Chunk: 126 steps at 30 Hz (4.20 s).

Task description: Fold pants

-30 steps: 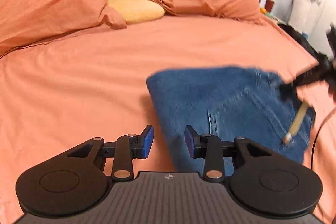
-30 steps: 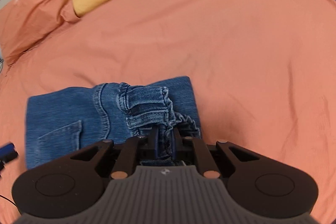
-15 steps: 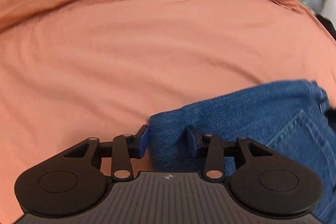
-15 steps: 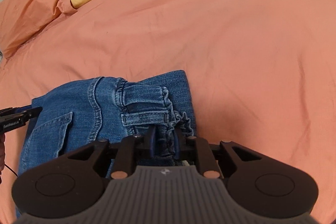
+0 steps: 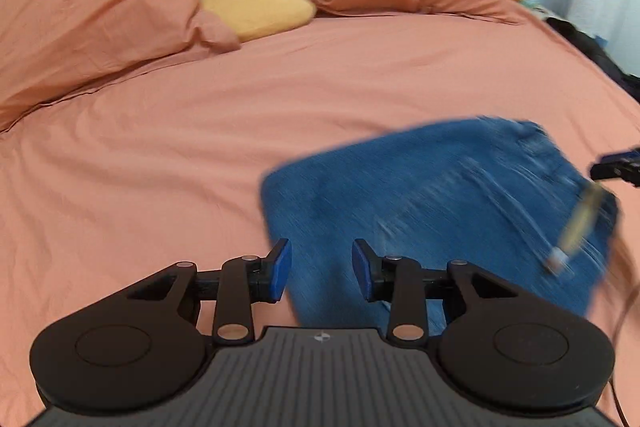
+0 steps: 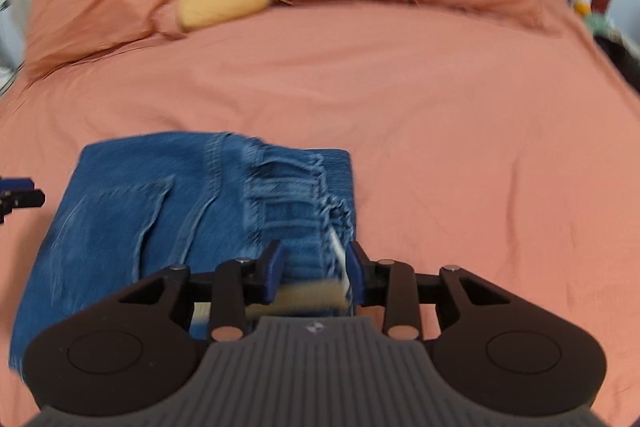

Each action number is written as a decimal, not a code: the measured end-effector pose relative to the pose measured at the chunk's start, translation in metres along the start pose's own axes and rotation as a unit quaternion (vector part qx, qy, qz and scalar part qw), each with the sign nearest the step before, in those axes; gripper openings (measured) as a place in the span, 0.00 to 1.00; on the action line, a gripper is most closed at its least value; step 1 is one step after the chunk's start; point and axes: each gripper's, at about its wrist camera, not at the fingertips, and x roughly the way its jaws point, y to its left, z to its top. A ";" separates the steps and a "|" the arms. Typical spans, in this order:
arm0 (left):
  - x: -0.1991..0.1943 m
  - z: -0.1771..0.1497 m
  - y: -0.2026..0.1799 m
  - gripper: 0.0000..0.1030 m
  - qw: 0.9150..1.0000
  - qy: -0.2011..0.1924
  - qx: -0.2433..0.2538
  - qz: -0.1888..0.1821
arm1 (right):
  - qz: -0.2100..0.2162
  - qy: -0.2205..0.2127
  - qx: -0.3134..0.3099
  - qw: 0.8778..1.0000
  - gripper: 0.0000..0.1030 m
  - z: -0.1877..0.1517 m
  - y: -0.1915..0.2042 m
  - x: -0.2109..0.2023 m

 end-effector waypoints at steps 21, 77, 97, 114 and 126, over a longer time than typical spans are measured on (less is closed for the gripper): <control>-0.008 -0.110 -0.030 0.34 0.997 0.053 -0.047 -0.022 | -0.015 -0.050 0.040 0.998 0.23 -0.089 0.007 0.010; -0.025 0.009 0.028 0.06 0.994 -0.002 -0.101 -0.038 | 0.169 -0.151 0.331 0.916 0.29 -0.133 -0.022 -0.012; -0.150 -0.047 0.231 0.06 0.989 0.000 -0.104 0.105 | 0.290 -0.097 0.192 0.933 0.29 -0.074 0.266 -0.017; -0.069 -0.160 0.329 0.06 0.977 0.035 -0.195 0.074 | 0.213 0.028 0.185 0.959 0.30 -0.145 0.333 0.047; -0.099 -0.144 0.320 0.19 0.978 0.060 -0.156 0.124 | 0.204 0.060 0.175 0.961 0.39 -0.115 0.342 0.053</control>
